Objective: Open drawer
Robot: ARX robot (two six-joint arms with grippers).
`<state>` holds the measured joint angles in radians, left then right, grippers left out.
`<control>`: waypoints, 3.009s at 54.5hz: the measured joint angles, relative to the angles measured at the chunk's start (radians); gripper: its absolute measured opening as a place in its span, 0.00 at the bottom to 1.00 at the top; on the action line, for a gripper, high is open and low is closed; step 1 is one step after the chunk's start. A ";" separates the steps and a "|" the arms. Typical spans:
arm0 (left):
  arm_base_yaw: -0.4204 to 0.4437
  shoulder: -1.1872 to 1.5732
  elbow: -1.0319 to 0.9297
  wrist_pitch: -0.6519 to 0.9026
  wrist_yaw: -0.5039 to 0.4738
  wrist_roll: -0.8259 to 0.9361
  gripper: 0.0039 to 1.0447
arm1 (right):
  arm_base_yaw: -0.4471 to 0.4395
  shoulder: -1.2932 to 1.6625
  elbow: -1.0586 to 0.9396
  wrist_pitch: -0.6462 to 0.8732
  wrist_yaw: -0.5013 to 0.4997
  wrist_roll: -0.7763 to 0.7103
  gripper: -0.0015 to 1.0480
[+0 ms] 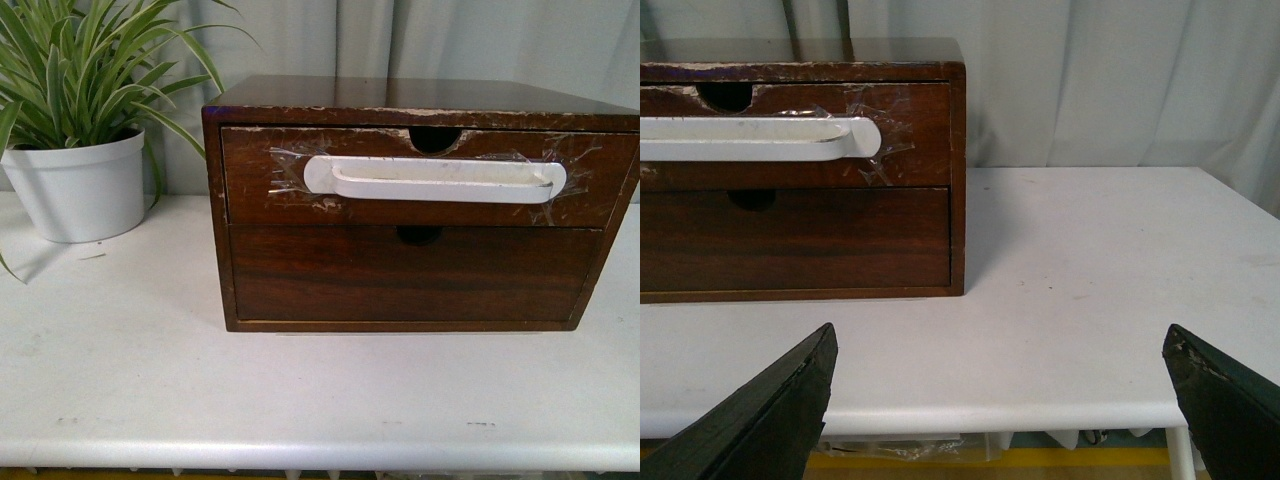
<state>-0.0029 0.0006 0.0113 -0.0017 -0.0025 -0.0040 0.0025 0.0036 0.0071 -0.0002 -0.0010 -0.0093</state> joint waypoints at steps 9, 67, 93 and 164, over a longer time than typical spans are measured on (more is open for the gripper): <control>0.000 0.000 0.000 0.000 0.000 0.000 0.94 | 0.000 0.000 0.000 0.000 0.000 0.000 0.91; 0.000 0.000 0.000 0.000 0.000 0.000 0.94 | 0.000 0.000 0.000 0.000 0.000 0.000 0.91; -0.163 0.144 0.034 -0.021 -0.505 -0.134 0.94 | -0.034 0.167 0.063 -0.015 -0.096 0.122 0.91; -0.241 1.307 1.057 -0.497 0.516 0.958 0.94 | 0.079 1.176 0.998 -0.409 -0.439 -0.845 0.91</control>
<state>-0.2436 1.3079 1.0679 -0.4984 0.5137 0.9543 0.0811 1.1793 1.0046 -0.4091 -0.4397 -0.8543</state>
